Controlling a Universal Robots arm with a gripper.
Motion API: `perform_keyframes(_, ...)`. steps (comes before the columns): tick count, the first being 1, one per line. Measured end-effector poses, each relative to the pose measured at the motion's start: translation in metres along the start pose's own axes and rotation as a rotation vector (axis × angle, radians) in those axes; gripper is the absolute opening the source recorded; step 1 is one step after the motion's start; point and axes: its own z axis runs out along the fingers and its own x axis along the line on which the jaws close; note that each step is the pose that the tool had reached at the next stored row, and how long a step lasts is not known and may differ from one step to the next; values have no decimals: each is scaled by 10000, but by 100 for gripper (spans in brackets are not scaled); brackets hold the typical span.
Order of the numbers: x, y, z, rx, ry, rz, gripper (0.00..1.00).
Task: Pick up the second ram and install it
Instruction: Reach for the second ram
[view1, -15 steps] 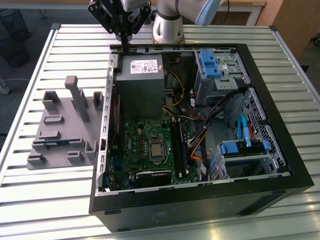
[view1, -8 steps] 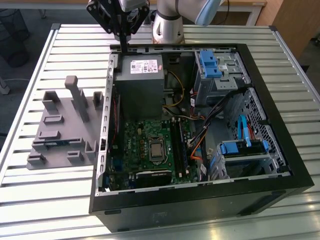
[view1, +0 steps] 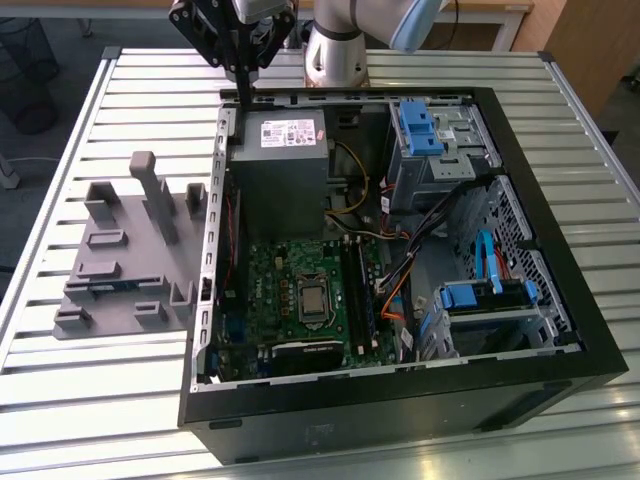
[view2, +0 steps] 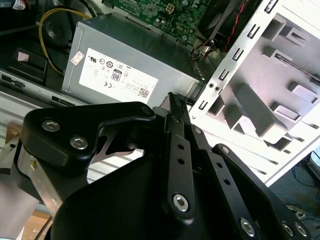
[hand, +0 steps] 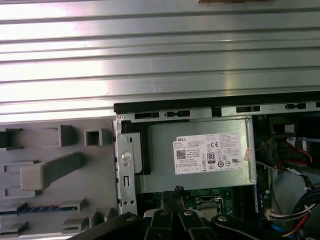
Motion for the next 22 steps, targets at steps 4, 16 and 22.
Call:
perform_keyframes(4, 16, -1, 0, -1, 0, 1, 11)
perform_keyframes(16, 62, -5, -2, 0, 0, 0, 11)
perform_keyframes(22, 83, -6, -2, 0, 0, 0, 11)
